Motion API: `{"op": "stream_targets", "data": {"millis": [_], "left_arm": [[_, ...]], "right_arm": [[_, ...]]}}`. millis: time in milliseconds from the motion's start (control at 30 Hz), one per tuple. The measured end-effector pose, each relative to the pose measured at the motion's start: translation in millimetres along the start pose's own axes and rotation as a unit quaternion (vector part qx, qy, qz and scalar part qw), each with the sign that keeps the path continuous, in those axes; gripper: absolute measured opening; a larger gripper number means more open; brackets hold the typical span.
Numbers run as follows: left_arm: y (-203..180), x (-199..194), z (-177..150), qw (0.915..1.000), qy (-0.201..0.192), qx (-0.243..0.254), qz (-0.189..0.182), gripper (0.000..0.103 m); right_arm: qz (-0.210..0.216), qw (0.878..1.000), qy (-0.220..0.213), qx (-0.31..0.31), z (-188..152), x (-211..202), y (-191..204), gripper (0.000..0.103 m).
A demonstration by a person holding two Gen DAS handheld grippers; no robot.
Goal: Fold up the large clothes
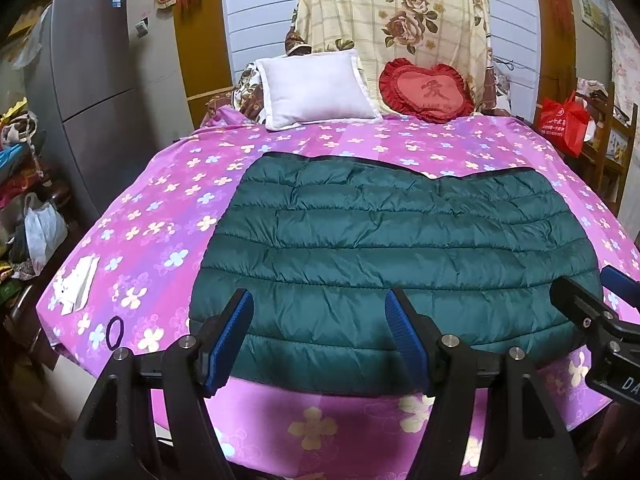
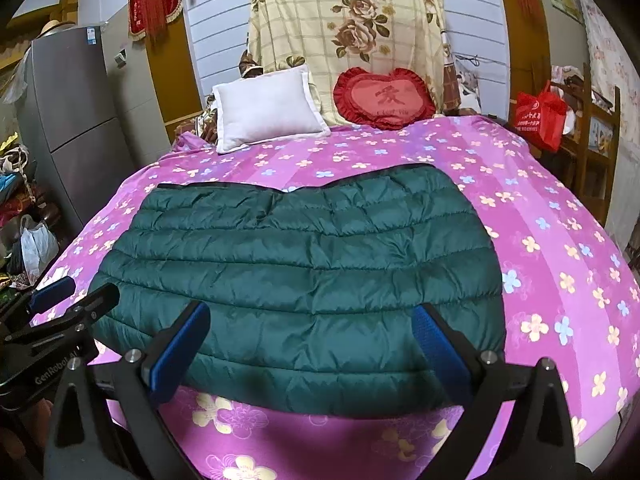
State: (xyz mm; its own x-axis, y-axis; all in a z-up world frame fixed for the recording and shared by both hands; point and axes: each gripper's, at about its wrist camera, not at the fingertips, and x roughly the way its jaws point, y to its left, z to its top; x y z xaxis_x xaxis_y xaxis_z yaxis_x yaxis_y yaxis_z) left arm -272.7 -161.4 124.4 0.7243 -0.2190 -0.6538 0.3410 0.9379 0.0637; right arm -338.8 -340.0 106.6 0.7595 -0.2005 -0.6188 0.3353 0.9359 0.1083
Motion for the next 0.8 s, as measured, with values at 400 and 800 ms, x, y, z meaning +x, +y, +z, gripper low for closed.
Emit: {"op": "stream_targets", "data": {"millis": [400,800], "left_arm": [[0.0,3.6,0.1,1.0000,0.003,-0.001,-0.001,0.066],[-1.7,7.5,-2.2,1.0000,0.007,-0.003,-0.006,0.066]], "right_arm": [[-0.004,1.000,0.004,-0.003,-0.8,6.0,2.2,0.102],[-0.007,1.000,0.009,0.000,-2.1,8.9,-0.7,0.102]]}}
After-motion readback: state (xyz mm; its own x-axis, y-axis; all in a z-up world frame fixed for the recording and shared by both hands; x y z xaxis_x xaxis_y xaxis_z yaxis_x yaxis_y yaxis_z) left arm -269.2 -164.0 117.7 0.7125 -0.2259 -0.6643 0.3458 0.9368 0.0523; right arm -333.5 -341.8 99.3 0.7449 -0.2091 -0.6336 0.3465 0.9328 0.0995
